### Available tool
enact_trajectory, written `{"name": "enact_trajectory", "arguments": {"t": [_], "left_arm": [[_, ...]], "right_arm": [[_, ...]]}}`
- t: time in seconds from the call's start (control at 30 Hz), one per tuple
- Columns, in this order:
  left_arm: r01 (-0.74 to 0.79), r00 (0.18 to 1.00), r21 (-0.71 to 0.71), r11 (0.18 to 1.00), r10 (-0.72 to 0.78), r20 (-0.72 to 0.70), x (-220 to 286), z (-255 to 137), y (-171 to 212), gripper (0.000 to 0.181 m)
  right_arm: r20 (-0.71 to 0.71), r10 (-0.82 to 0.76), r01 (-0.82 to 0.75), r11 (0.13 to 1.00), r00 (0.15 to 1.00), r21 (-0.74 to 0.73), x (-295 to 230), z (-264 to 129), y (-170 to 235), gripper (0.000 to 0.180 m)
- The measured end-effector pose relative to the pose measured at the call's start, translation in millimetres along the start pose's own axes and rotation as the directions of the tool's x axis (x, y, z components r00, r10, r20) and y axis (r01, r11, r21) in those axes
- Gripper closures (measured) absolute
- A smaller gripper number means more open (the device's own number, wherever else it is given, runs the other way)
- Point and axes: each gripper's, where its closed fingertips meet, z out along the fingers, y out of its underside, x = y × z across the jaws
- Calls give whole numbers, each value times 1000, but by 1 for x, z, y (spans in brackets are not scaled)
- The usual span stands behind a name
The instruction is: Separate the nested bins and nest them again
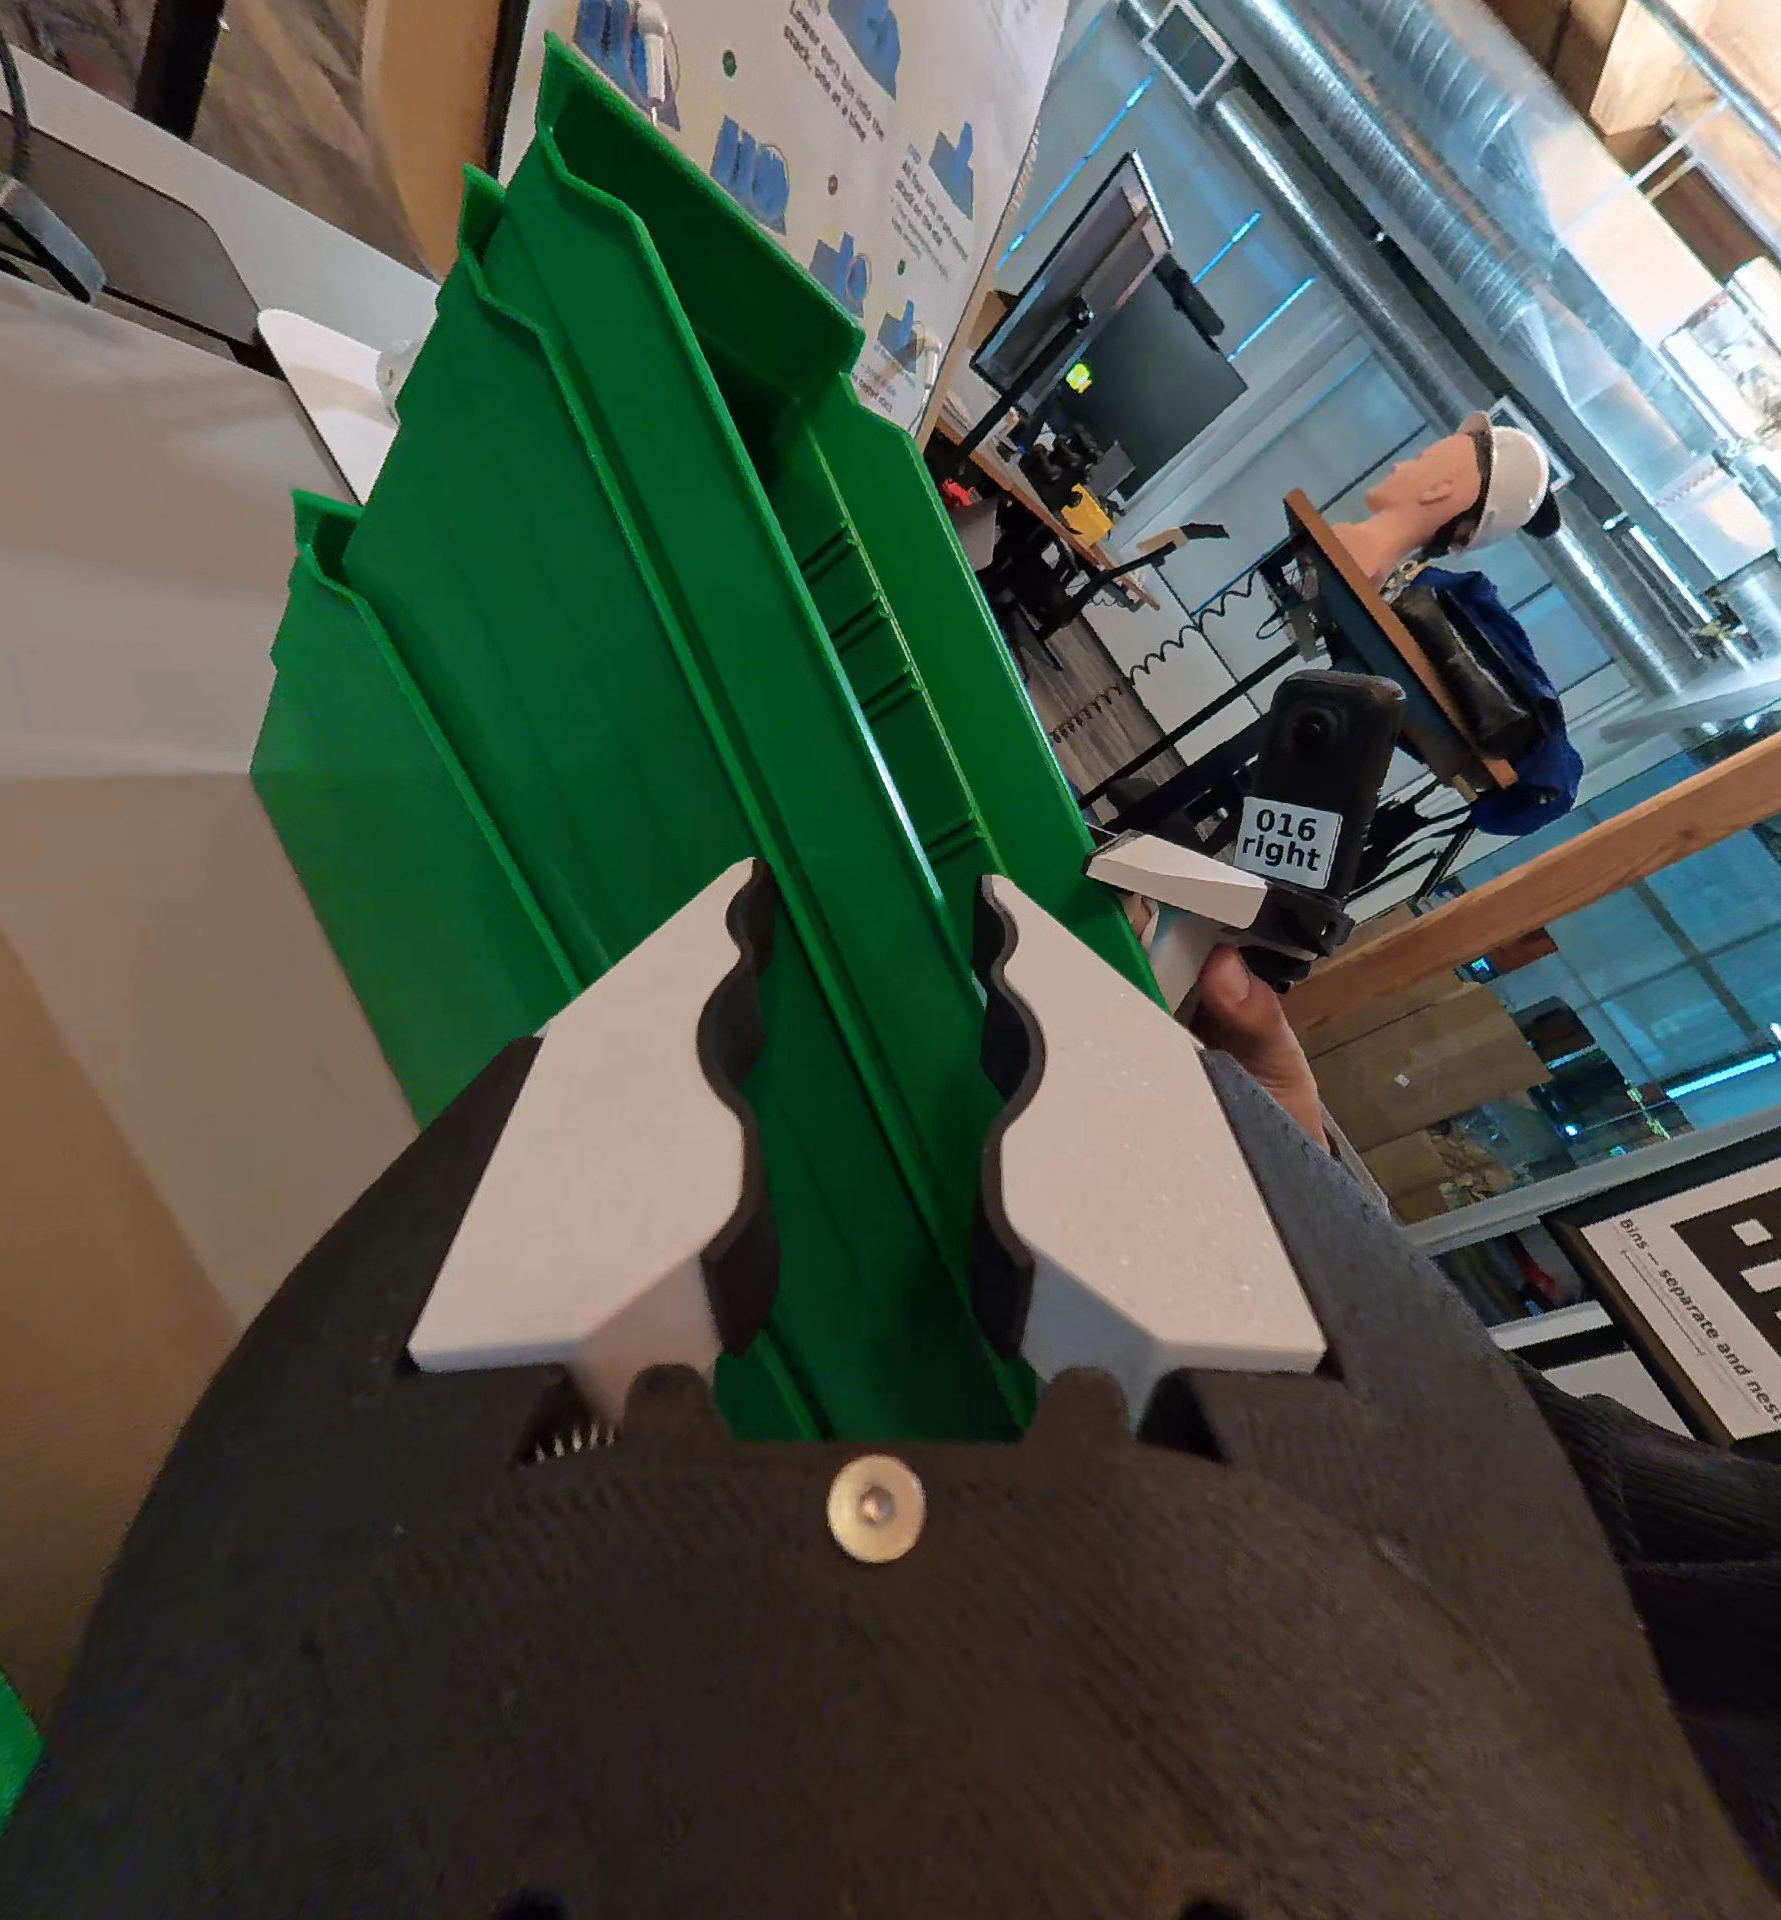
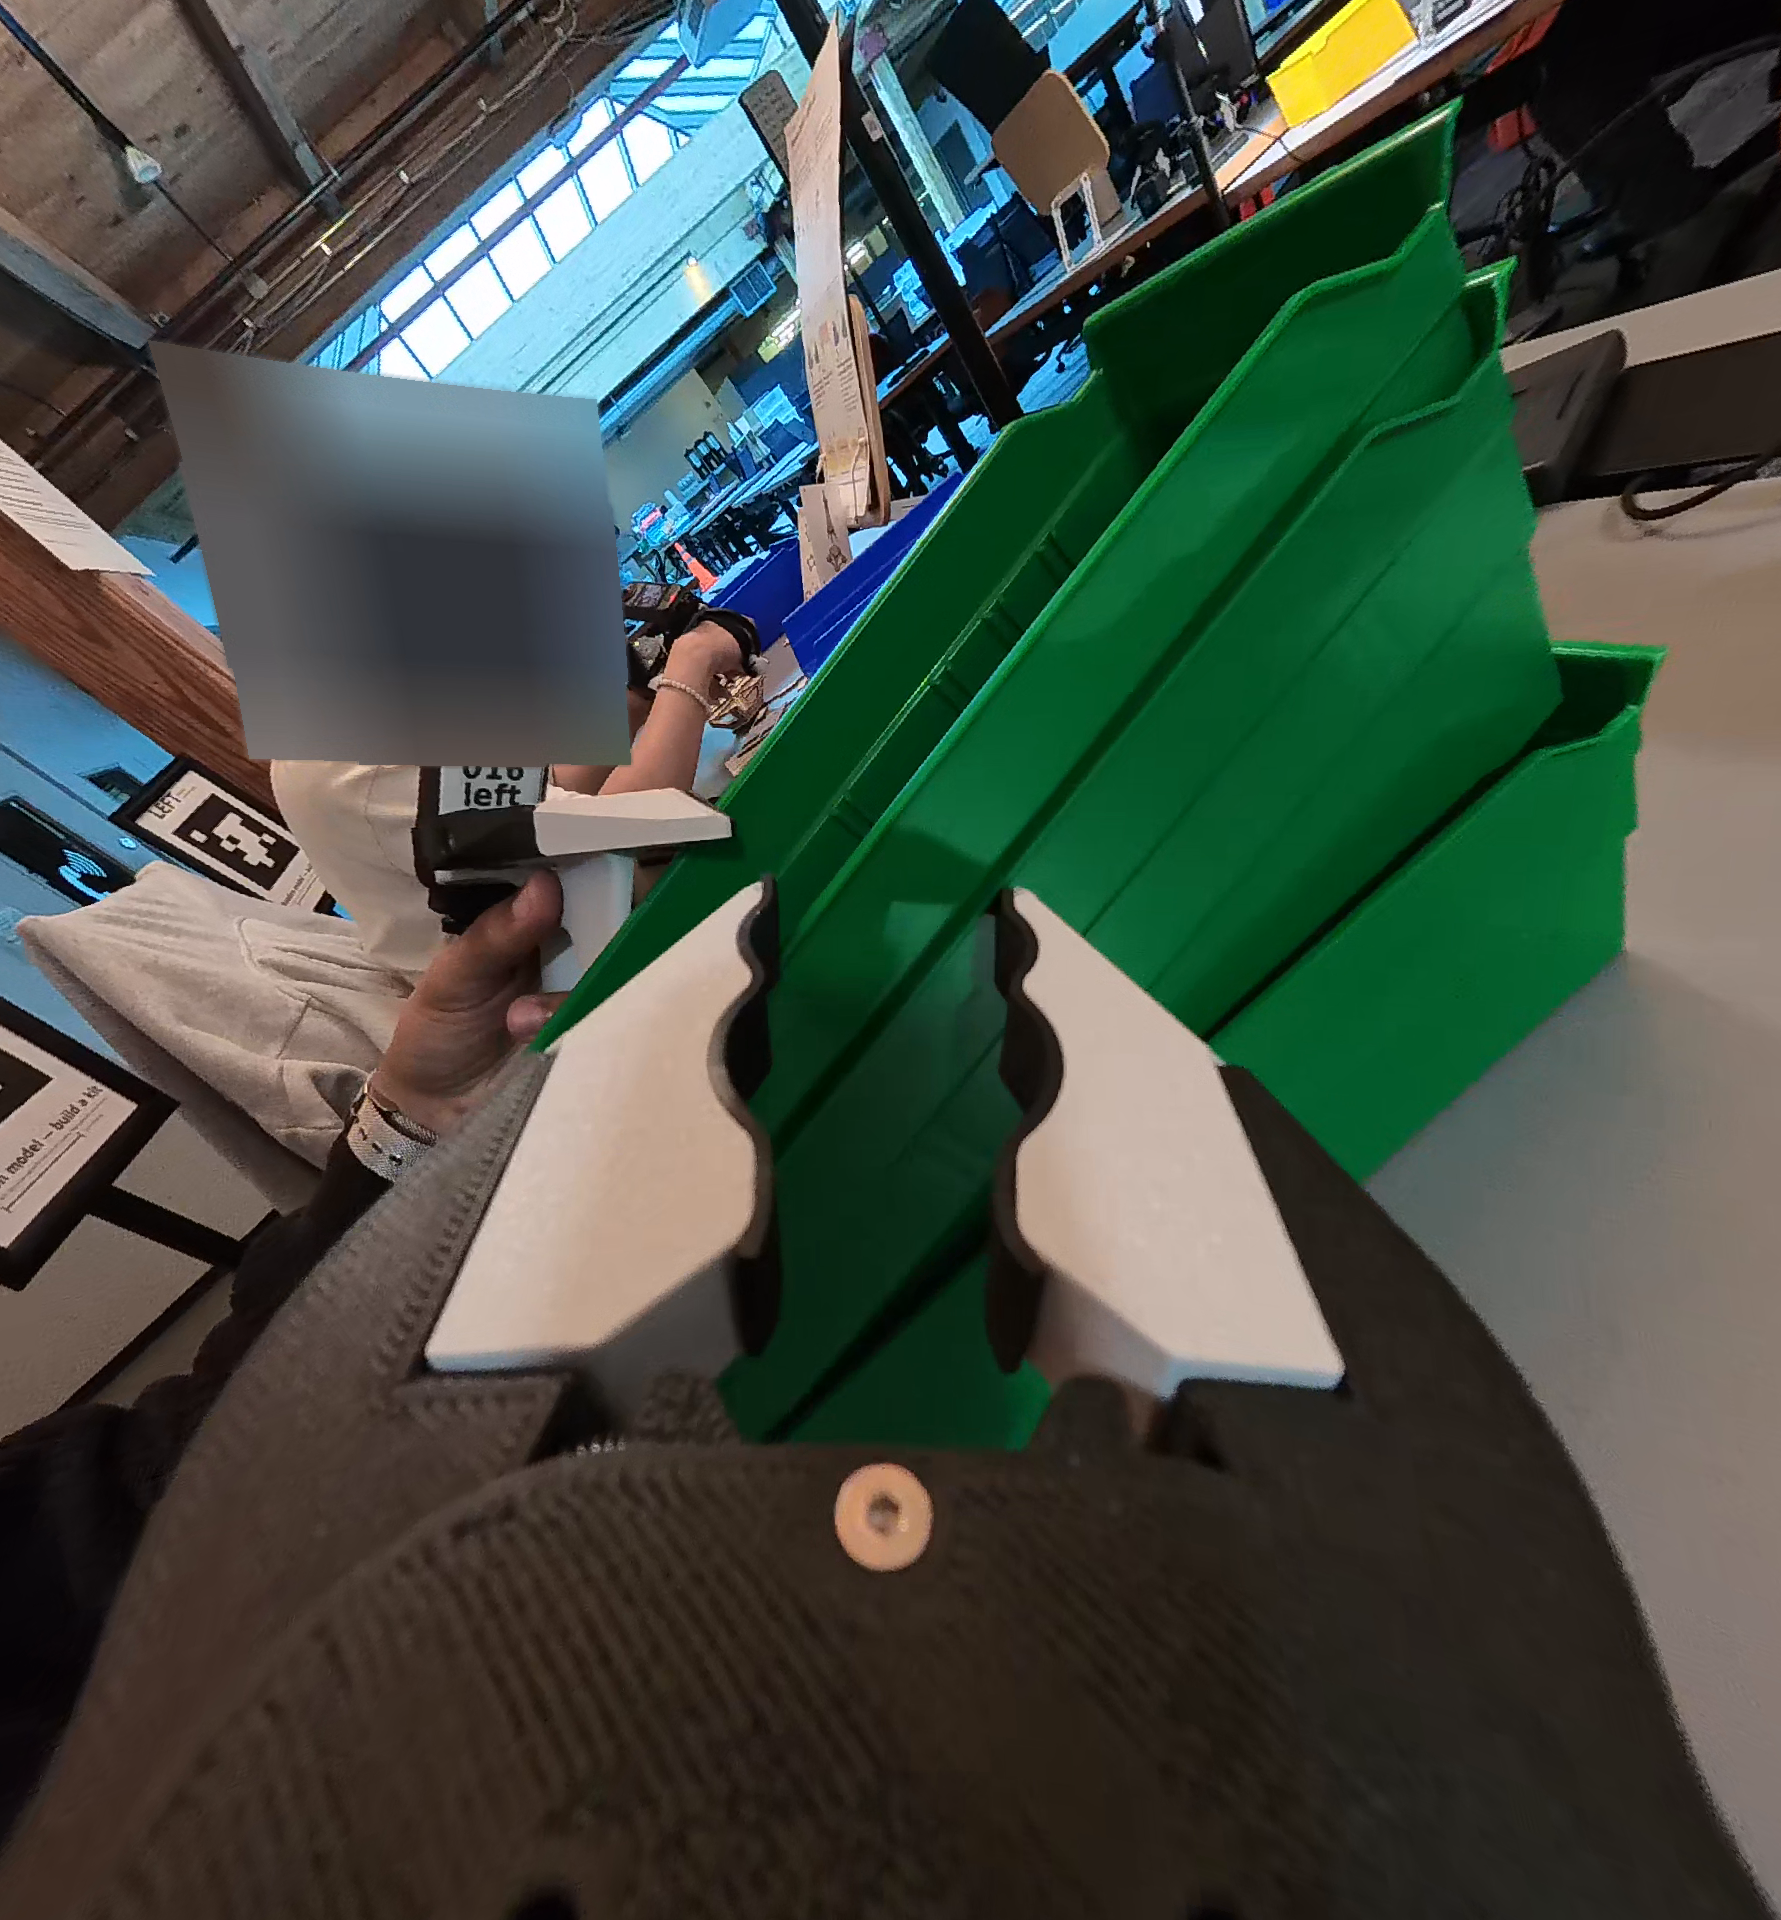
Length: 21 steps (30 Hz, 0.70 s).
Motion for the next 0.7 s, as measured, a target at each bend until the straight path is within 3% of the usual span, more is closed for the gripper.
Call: {"name": "enact_trajectory", "arguments": {"t": [0.7], "left_arm": [[22,999,-29,999,-21,35,-16,8,11,141]], "right_arm": [[-24,52,-53,998,998,-36,17,3,13,139]]}}
